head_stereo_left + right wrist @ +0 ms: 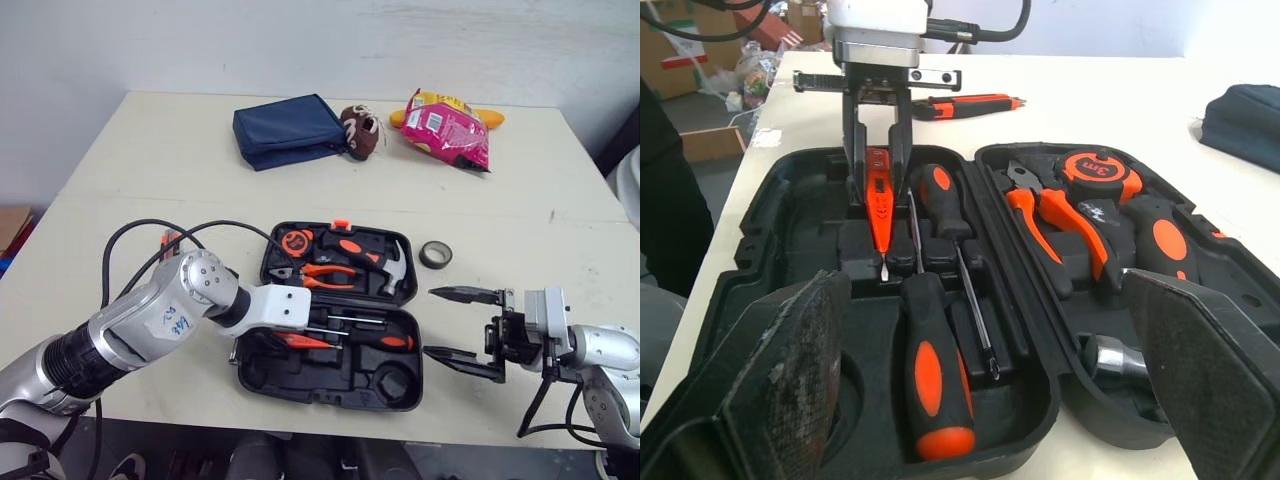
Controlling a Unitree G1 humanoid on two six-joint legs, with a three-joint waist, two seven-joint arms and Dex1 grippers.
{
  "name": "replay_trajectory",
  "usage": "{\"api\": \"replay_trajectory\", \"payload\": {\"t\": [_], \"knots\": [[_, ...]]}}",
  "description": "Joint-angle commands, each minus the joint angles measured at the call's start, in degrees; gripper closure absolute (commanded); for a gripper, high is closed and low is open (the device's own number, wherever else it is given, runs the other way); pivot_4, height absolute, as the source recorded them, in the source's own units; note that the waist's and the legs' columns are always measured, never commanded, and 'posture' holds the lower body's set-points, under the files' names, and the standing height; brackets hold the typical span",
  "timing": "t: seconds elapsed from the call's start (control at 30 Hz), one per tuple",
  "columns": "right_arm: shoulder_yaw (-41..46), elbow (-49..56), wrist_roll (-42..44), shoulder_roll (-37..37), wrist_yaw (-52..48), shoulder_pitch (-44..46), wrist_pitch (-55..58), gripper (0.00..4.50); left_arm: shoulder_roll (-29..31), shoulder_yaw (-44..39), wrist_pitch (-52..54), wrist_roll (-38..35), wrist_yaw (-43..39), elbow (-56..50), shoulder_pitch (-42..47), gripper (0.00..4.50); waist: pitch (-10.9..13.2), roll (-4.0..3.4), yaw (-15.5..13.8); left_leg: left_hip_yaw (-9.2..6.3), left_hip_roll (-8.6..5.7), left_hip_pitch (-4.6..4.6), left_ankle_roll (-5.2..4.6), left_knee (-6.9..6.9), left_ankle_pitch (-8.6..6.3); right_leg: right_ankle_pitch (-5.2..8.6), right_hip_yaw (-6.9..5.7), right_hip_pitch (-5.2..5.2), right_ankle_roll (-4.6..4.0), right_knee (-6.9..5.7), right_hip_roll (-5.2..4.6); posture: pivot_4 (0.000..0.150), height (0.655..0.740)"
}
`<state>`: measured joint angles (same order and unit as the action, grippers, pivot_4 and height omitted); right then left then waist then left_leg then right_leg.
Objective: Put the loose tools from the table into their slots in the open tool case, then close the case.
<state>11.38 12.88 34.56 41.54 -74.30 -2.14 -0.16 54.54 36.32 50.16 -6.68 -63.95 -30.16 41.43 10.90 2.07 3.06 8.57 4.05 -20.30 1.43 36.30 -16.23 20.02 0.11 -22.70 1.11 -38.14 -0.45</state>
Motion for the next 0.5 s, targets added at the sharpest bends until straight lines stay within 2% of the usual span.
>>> {"api": "replay_trajectory", "payload": {"t": [0.03,0.27,0.33,0.5], "knots": [[1.1,-0.4,0.5,-0.4,-0.8,0.1,-1.6,0.00,0.6,-1.4,-1.0,0.8,-0.5,-0.2,-1.6,3.19,0.0,0.00,0.0,0.00,0.00,0.00,0.00,0.00,0.00,0.00,0.00,0.00,0.00,-0.01,0.00,0.150,0.7400],[0.4,-0.9,0.5,-0.3,-0.8,0.7,-1.5,0.00,-0.3,-4.4,-5.4,0.3,-1.5,-0.9,-2.2,0.13,0.0,0.00,-0.4,0.00,-0.02,-0.01,-0.02,0.13,0.01,0.00,0.00,0.01,0.00,-0.09,-0.04,0.150,0.7400],[0.4,-0.7,0.6,0.0,-0.8,0.8,-1.1,0.00,0.2,-7.8,-3.2,-3.6,-3.5,-2.7,-1.7,0.13,0.0,0.01,-0.7,0.00,-0.04,-0.02,-0.05,0.19,0.01,0.00,0.00,0.01,0.00,-0.12,-0.06,0.150,0.7400],[0.2,-0.4,0.7,0.1,-0.7,1.2,-0.6,0.00,1.0,-14.2,-4.8,-7.8,-5.4,-2.6,-3.7,0.13,0.0,0.00,-0.9,0.00,-0.02,-0.03,-0.05,0.20,0.00,0.01,-0.01,0.01,0.01,-0.11,-0.05,0.150,0.7400]]}}
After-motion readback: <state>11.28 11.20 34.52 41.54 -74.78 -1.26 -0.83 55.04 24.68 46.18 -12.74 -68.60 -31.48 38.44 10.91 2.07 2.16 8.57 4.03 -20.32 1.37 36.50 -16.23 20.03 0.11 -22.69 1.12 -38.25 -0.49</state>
